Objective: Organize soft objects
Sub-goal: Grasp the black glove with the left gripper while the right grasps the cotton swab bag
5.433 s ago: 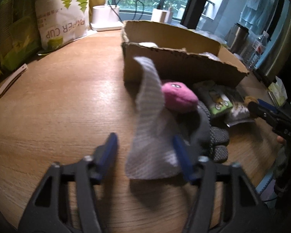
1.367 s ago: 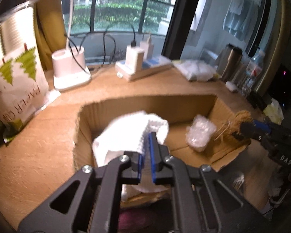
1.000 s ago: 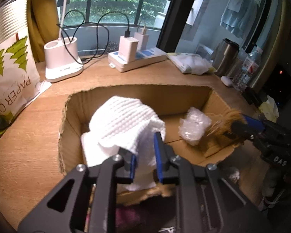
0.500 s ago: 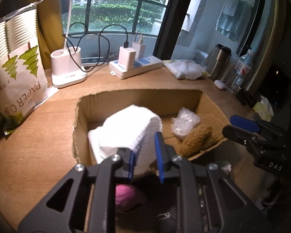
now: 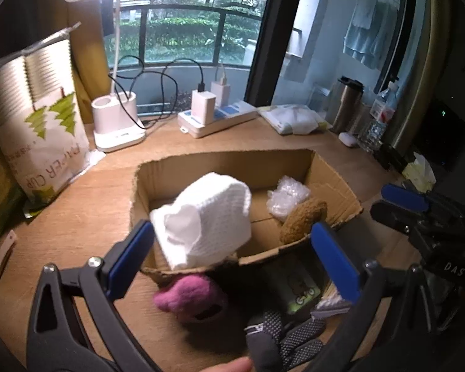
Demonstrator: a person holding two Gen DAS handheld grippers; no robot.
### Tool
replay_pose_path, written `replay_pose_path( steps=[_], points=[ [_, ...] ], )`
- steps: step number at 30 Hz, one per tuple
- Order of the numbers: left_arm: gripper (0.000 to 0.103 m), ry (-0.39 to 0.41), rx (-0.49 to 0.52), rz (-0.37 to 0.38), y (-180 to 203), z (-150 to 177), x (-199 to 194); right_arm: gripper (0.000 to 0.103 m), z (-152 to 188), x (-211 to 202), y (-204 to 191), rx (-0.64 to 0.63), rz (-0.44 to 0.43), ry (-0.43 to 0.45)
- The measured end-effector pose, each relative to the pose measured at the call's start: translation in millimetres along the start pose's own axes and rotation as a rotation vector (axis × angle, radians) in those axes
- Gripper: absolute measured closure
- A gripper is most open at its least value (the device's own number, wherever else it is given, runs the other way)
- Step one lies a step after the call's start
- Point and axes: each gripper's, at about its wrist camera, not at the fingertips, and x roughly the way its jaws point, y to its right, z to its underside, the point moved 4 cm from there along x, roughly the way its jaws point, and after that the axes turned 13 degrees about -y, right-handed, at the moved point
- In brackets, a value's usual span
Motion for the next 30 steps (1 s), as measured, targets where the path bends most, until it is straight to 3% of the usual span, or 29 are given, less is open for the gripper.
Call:
replay_pose_path(
  steps=[11, 14, 20, 30],
  points=[
    [0.001, 0.081, -0.011, -0.034, -2.8, 12.8, -33.9, 0.053, 10.0, -15.3, -8.7, -0.013, -0.006, 0.027],
    [0.001, 0.099, -0.016, -0.008, -1.9, 17.8, -42.0, 0.053, 13.3, -19.8, -11.6, -0.016, -0.008, 0.033],
    [0.001, 0.093, -0.033, -0.002, -2.8, 29.6, -44.0, 0.044, 24.1, -20.4, -14.2, -0.016, -0.016, 0.027],
    [0.001, 0.056, -0.033, 0.002, 4.9, 56.5, -35.3, 0.039, 46.2, -8.4, -13.6, 0.0, -0.037, -0.019]
  ],
)
